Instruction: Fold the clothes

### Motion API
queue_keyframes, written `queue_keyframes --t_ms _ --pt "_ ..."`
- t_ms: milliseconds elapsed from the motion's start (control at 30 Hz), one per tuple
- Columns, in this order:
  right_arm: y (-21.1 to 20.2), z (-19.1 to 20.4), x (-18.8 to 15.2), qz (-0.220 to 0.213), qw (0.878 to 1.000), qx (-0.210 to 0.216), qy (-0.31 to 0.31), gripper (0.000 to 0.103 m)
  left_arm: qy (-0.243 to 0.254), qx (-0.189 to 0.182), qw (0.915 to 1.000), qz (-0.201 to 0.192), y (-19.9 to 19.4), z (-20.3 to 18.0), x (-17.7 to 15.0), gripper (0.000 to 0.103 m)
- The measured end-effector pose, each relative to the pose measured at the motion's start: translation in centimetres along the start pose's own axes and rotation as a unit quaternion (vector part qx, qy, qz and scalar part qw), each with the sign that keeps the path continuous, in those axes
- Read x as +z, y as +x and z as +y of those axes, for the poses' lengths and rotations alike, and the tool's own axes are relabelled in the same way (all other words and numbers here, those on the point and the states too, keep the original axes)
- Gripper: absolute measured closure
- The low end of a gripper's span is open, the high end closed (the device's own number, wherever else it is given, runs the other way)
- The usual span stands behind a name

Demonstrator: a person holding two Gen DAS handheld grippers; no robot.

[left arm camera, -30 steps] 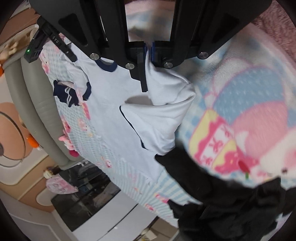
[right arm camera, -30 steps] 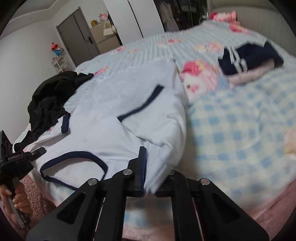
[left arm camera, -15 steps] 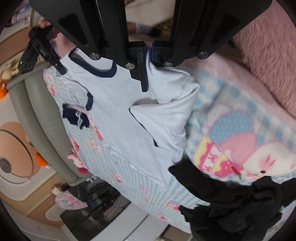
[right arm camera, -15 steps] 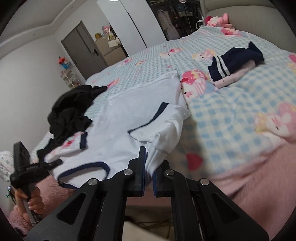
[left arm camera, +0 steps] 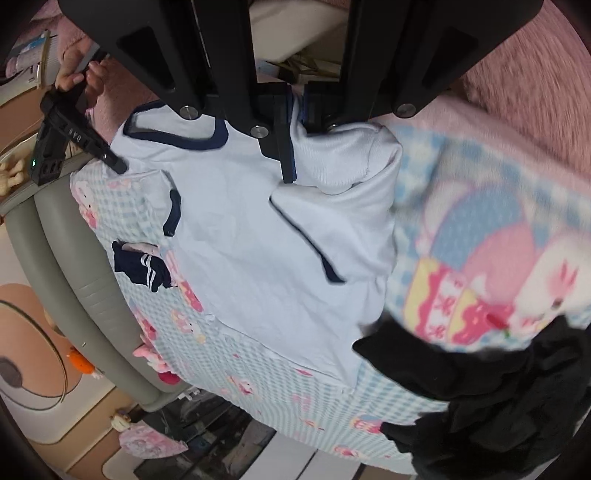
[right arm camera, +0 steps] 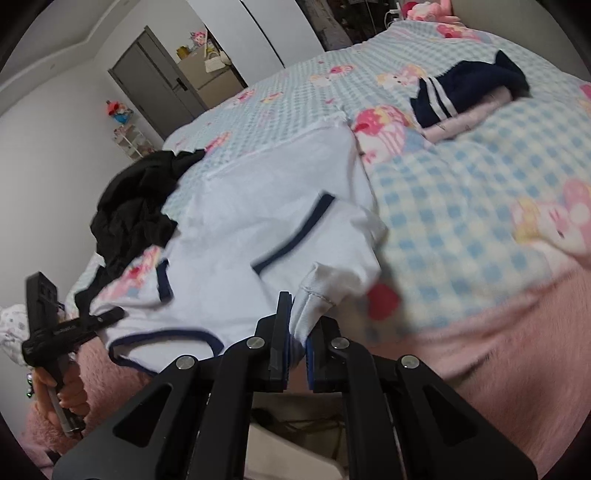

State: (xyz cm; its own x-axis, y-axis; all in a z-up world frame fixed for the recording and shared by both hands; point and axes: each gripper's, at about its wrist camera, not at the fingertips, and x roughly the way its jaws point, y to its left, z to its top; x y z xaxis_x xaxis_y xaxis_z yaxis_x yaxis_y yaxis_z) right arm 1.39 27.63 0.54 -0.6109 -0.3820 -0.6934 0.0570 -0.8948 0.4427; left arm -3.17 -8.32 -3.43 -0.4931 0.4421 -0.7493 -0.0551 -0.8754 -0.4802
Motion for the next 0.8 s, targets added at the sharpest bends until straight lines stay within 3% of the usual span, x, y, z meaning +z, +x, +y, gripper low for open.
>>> queue_keyframes --t_ms 100,267,333,367,400,467,500,567,633,667,700,800 --pt "1.2 0.5 3.5 -0.005 1.0 0.023 -0.006 0.097 0.032 0.004 0.9995 0.009 0.8 -1.6 4.0 0.1" --pt "5.3 2.0 10.8 -0.04 0.999 0.005 -0.036 0.097 0.059 -0.001 0.9979 0.025 5.8 -2.5 13.4 0.094" --pt "8.8 1.3 13.8 -0.045 0.998 -0.019 -0.034 0.091 0.039 -0.006 0.9978 0.053 9.4 -1.2 16.4 0.059" --pt "11.0 0.7 15.1 -0.038 0.998 -0.032 -0.028 0.078 0.019 -0.009 0.9973 0.071 11.5 -0.3 17.8 0.039" --pt "13.1 -0.2 15.9 -0.023 0.999 -0.043 -0.017 0.069 0.003 -0.007 0.9967 0.081 12.9 0.6 18.9 0.039" --pt "16.5 -2.3 16.7 0.017 0.998 -0.057 0.019 0.066 -0.019 0.009 0.9966 0.079 13.8 1.7 20.2 0.039" --pt "17.6 -3.3 16.8 0.033 0.997 -0.061 0.041 0.066 -0.027 0.015 0.9972 0.068 13.5 2.2 20.4 0.039" --pt "16.5 -4.5 16.7 0.013 0.997 -0.029 0.073 0.061 -0.031 0.023 0.9991 0.015 11.0 3.3 19.5 0.038" --pt "13.9 -5.1 16.0 -0.032 0.996 -0.02 0.076 0.041 -0.035 0.031 0.9982 -0.038 8.4 4.4 18.6 0.032" --pt "12.7 -5.3 15.6 -0.05 0.996 -0.03 0.073 0.025 -0.037 0.035 0.9967 -0.064 7.1 4.9 18.2 0.032" --pt "12.1 -5.6 15.0 -0.056 0.995 -0.04 0.07 0.02 -0.043 0.035 0.9953 -0.079 6.3 5.6 17.5 0.032" --pt "11.0 -6.5 13.3 -0.049 0.995 -0.056 0.06 0.02 -0.075 -0.018 0.9958 -0.048 6.5 7.3 13.8 0.034"
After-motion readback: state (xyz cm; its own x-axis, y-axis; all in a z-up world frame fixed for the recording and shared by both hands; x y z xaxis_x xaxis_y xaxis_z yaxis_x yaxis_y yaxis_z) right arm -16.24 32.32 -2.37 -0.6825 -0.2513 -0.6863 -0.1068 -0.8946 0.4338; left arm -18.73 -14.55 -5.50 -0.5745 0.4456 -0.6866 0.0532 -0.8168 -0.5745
